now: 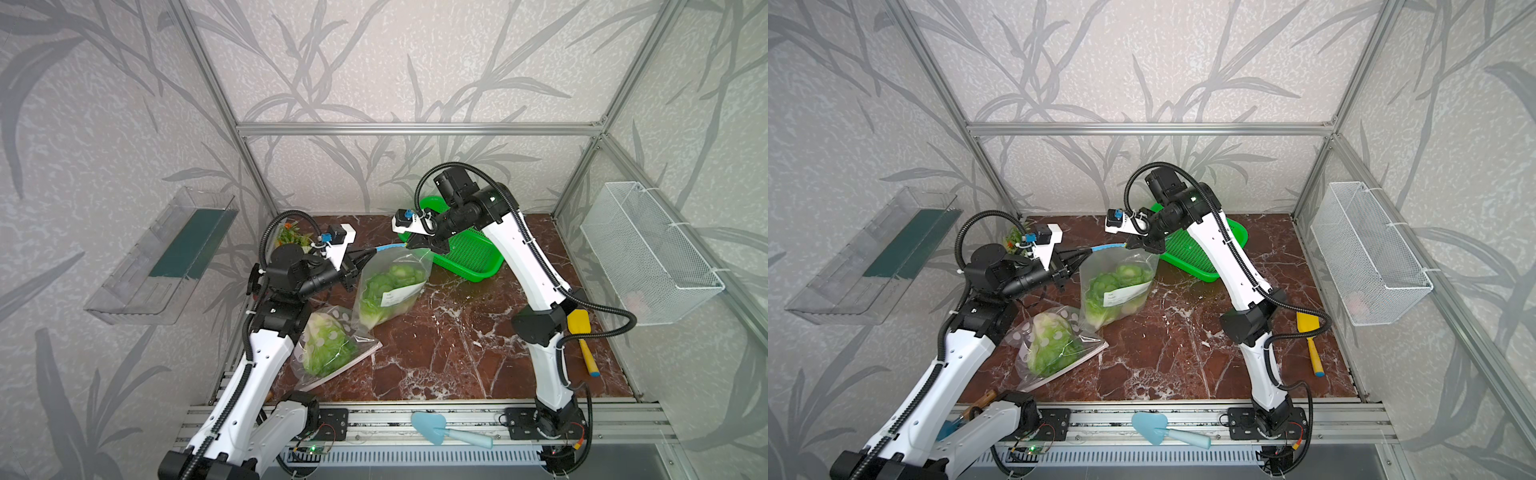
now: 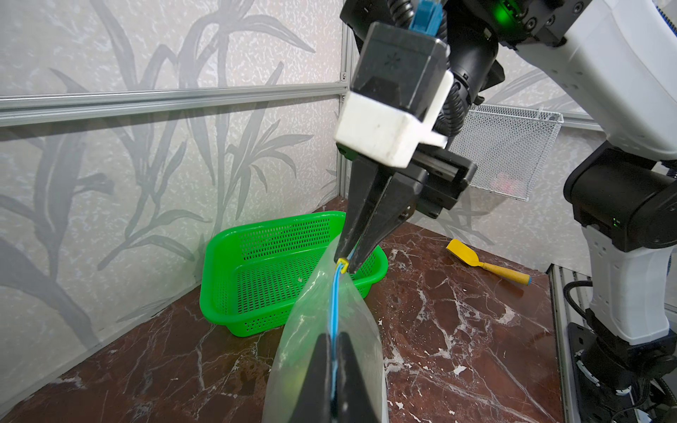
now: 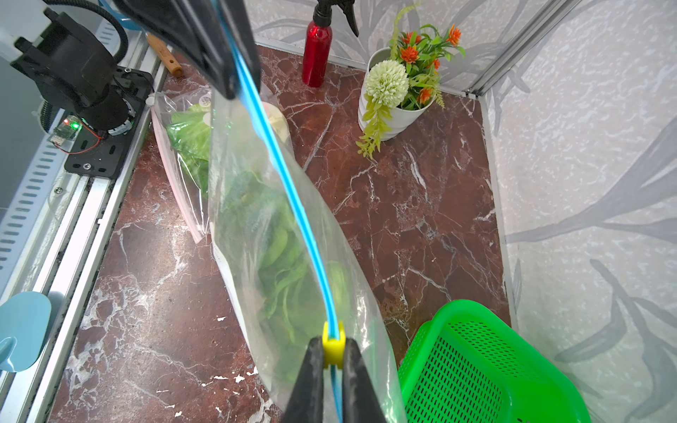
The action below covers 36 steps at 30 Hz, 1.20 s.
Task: Open the zip-top bag and take out the chinese cabbages
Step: Unzip the zipper on the zipper food storage bag.
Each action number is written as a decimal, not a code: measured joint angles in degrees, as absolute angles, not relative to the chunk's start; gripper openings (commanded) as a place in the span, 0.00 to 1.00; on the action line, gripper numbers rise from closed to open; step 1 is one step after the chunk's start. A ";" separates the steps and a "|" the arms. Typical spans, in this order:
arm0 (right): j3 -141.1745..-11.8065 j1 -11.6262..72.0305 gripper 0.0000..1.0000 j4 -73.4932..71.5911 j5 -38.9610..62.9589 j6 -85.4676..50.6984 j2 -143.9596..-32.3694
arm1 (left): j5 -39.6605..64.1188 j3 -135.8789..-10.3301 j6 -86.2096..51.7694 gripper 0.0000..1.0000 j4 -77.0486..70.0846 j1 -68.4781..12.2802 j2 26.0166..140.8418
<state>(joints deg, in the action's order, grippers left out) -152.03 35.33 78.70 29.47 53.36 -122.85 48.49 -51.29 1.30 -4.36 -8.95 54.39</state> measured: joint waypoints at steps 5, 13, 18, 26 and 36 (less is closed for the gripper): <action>-149.93 34.46 0.00 78.50 28.01 53.36 -122.26 | 48.05 -51.29 1.26 0.00 -4.36 -8.93 54.39; -146.93 31.35 0.00 77.97 28.03 53.41 -121.58 | 47.90 -51.29 0.84 0.00 -4.36 -8.93 54.35; -144.81 29.04 0.00 77.69 27.51 53.45 -121.45 | 47.88 -51.29 0.32 0.00 -4.34 -8.93 54.19; -140.99 23.59 0.00 77.23 25.96 53.45 -120.66 | 47.83 -51.29 -0.01 0.00 -4.43 -8.93 54.13; -134.87 22.11 0.00 75.31 24.88 53.69 -115.66 | 47.90 -51.29 -0.25 0.00 -4.78 -8.95 54.11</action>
<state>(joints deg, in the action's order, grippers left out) -134.87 22.11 75.31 24.88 53.69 -115.66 47.90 -51.29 -0.25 -4.78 -8.95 54.11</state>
